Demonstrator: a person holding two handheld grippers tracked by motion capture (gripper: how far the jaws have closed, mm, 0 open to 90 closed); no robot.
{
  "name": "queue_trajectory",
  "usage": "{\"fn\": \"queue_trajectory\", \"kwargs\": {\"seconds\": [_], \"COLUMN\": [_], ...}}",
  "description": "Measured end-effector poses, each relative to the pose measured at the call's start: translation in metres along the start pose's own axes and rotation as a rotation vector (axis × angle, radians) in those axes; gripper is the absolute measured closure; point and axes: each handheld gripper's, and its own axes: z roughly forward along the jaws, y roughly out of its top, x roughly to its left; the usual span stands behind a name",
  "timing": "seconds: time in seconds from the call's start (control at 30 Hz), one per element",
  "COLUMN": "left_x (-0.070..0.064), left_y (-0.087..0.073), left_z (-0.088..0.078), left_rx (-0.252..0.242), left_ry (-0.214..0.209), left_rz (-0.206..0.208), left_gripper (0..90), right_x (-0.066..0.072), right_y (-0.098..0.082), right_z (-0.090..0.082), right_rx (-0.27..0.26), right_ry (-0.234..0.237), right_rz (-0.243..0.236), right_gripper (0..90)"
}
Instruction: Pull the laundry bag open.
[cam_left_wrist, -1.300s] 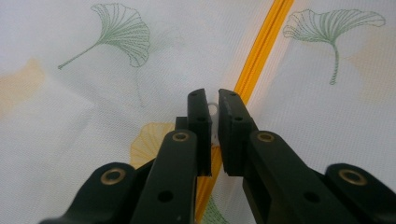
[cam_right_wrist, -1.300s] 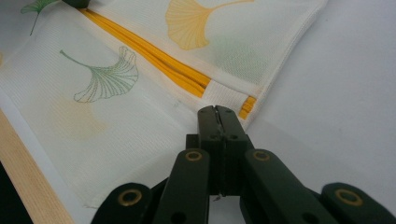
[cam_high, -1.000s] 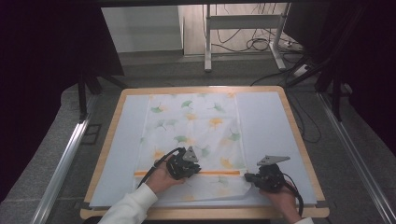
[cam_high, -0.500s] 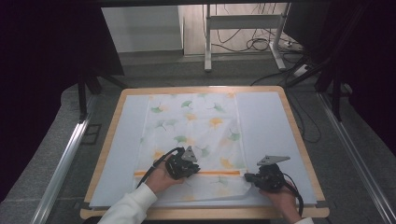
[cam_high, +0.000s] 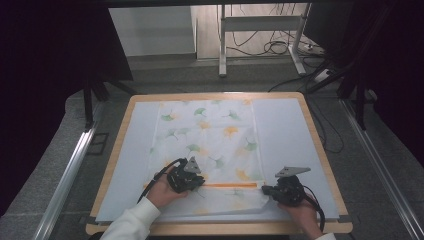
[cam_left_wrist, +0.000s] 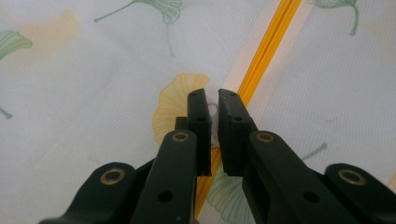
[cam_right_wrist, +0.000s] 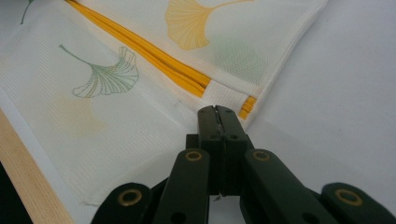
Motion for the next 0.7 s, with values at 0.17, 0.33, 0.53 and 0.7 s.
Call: {"fn": "queue_trajectory", "kwargs": {"seconds": [0.17, 0.33, 0.53, 0.7], "left_x": [0.003, 0.006, 0.009, 0.011], "left_y": [-0.008, -0.013, -0.018, -0.024], "left_z": [-0.004, -0.008, -0.012, -0.016], "left_rx": [-0.011, -0.010, -0.005, -0.003], "left_ry": [0.000, 0.004, 0.015, 0.023], "left_rz": [-0.031, -0.039, -0.042, -0.052], "left_gripper": [85.0, 84.9, 84.9, 84.9], "right_x": [0.000, 0.000, 0.000, 0.000], "right_y": [0.000, 0.000, 0.000, 0.000], "right_z": [0.000, 0.000, -0.001, -0.001], "right_rx": [0.001, 0.003, 0.006, 0.005], "right_ry": [-0.002, -0.004, -0.005, -0.007], "right_rz": [-0.008, -0.014, -0.016, -0.018], "right_gripper": [89.4, 89.4, 89.4, 89.4]}}
